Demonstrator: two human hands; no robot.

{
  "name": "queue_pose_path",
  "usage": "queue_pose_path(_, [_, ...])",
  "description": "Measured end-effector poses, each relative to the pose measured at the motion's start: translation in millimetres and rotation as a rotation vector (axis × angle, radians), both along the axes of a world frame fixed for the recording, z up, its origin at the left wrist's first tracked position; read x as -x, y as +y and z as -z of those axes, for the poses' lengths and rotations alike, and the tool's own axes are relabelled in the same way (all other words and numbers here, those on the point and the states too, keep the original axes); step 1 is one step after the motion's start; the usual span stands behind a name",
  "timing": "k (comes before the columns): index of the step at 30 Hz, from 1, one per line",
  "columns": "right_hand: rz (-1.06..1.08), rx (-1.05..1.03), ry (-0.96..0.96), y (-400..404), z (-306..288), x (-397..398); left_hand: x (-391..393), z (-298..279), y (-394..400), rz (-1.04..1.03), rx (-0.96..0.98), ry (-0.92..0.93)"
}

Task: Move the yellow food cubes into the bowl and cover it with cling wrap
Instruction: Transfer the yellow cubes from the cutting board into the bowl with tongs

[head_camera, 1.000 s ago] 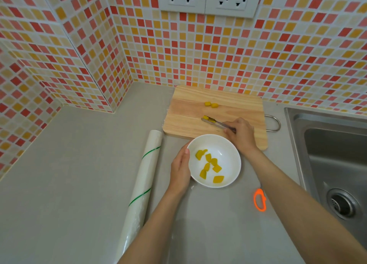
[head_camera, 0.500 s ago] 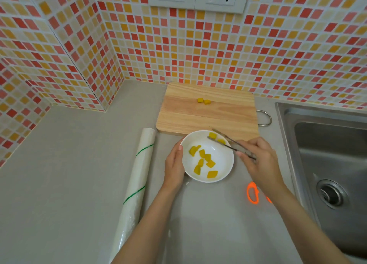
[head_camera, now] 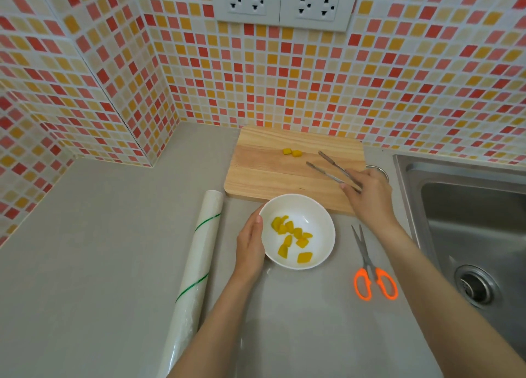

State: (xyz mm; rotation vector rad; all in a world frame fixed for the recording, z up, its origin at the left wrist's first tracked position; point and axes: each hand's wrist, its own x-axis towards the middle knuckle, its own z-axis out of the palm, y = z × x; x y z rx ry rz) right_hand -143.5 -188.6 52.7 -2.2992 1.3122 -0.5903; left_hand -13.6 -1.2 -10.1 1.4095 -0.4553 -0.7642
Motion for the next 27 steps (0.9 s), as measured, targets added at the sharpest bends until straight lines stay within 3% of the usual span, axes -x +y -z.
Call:
queue_pose_path(7, [0.012,-0.099,0.201,-43.5,30.0,-62.4,0.0,-2.0,0.2,-0.002,-0.003,0.001])
queue_pose_path(13, [-0.058,-0.088,0.178,-51.9,39.4,-84.6,0.2,-0.1,0.5,-0.003,-0.010,-0.001])
queue_pose_path(20, [-0.047,-0.063,0.107,-45.4,43.5,-85.7,0.2,1.1,0.7,0.003,-0.008,-0.001])
queue_pose_path(27, [-0.066,-0.061,-0.151,-17.1,22.8,-55.3,0.4,-0.2,0.3,0.002,0.007,0.007])
